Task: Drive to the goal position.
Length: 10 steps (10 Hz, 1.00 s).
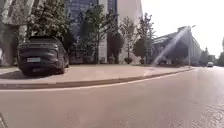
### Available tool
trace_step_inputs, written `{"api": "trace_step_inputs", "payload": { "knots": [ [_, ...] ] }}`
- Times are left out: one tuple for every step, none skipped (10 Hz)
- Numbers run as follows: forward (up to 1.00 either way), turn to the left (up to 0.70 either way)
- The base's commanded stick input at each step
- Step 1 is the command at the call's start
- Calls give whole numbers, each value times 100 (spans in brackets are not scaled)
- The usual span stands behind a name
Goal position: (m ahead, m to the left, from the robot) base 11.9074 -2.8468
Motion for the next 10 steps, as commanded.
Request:
{"api": "trace_step_inputs", "payload": {
  "knots": [
    [70,-14],
    [70,-14],
    [70,-14],
    [70,-14],
    [70,-14],
    [70,-5],
    [70,0],
    [70,0],
    [70,-7],
    [70,-13]
  ]
}}
